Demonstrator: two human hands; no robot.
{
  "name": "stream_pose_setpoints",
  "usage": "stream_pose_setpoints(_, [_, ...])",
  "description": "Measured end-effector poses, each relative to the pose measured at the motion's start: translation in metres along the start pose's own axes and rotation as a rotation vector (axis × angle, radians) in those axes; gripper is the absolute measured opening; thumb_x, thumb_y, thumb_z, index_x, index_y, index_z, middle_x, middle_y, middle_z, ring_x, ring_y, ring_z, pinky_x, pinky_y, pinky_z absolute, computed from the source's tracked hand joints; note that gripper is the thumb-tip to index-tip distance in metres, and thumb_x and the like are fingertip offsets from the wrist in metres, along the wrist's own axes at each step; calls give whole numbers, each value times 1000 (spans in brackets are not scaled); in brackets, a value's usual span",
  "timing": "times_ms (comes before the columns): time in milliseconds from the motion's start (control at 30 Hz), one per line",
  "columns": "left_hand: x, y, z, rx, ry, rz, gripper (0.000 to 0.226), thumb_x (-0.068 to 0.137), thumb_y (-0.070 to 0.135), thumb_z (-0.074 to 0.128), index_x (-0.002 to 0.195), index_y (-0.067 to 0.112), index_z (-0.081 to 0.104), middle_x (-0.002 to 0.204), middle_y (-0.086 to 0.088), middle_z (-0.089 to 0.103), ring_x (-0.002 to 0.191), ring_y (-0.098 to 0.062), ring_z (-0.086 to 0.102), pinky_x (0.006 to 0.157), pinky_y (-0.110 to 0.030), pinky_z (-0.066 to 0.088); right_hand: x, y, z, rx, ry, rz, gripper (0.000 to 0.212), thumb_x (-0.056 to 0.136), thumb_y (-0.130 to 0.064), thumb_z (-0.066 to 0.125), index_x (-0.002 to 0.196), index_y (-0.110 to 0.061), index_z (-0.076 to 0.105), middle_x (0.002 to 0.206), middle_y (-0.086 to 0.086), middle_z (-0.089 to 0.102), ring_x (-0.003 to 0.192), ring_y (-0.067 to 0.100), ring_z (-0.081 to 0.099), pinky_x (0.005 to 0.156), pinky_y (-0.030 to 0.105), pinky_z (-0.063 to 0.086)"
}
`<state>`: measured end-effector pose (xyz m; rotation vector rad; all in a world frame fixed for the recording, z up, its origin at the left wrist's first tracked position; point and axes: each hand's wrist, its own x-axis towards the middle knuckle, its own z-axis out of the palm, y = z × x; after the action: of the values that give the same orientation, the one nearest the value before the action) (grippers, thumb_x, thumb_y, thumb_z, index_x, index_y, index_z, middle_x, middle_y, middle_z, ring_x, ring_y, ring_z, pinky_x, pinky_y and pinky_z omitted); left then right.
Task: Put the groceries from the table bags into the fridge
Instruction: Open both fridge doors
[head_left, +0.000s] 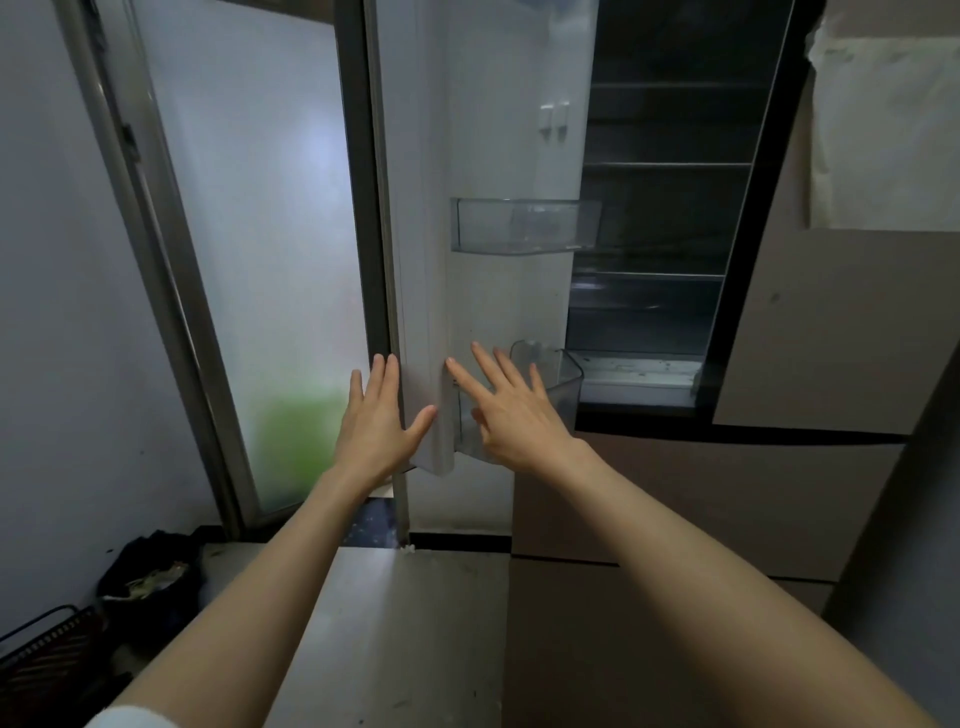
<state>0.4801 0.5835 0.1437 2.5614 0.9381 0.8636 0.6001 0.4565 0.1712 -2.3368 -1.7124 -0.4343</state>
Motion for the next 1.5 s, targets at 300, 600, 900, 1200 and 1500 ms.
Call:
stream_pose_setpoints(300, [-18, 38, 12, 54, 189, 441, 65, 92, 44, 36, 148, 19, 15, 157, -6, 12, 145, -23, 5, 115, -43, 15, -47, 57, -3, 29, 352, 201, 60, 96, -38, 43, 148, -26, 16, 158, 6, 10, 145, 23, 3, 116, 51, 2])
stream_pose_setpoints(600, [13, 162, 75, -15, 140, 670, 59, 92, 37, 35, 147, 19, 22, 155, -10, 18, 144, -26, 10, 115, -44, 16, -94, 170, -38, -112, 458, 390, 62, 94, -38, 48, 148, -24, 20, 157, 8, 14, 145, 25, 7, 113, 49, 0])
stream_pose_setpoints(900, [65, 259, 189, -128, -64, 587, 60, 98, 43, 30, 149, 27, 3, 158, 5, -5, 143, -10, -12, 119, -34, 4, -103, 312, -32, -122, 314, 529, 64, 97, -38, 38, 149, -23, 4, 158, 5, -4, 145, 22, -8, 117, 46, -1])
stream_pose_setpoints(1200, [142, 331, 243, -558, -356, 254, 66, 98, 45, 31, 148, 26, -8, 155, 12, -18, 143, -6, -10, 116, -32, 3, -56, 401, -20, -31, 271, 516, 70, 97, -35, 42, 148, -28, -5, 150, -1, -30, 141, 23, -23, 115, 51, 2])
stream_pose_setpoints(1500, [148, 363, 258, -930, -511, 181, 57, 100, 44, 18, 147, 29, -10, 156, 11, -12, 144, -8, -4, 116, -33, 4, -53, 413, -7, -32, 274, 504, 72, 97, -32, 43, 147, -31, -9, 146, -2, -34, 137, 21, -29, 116, 51, 0])
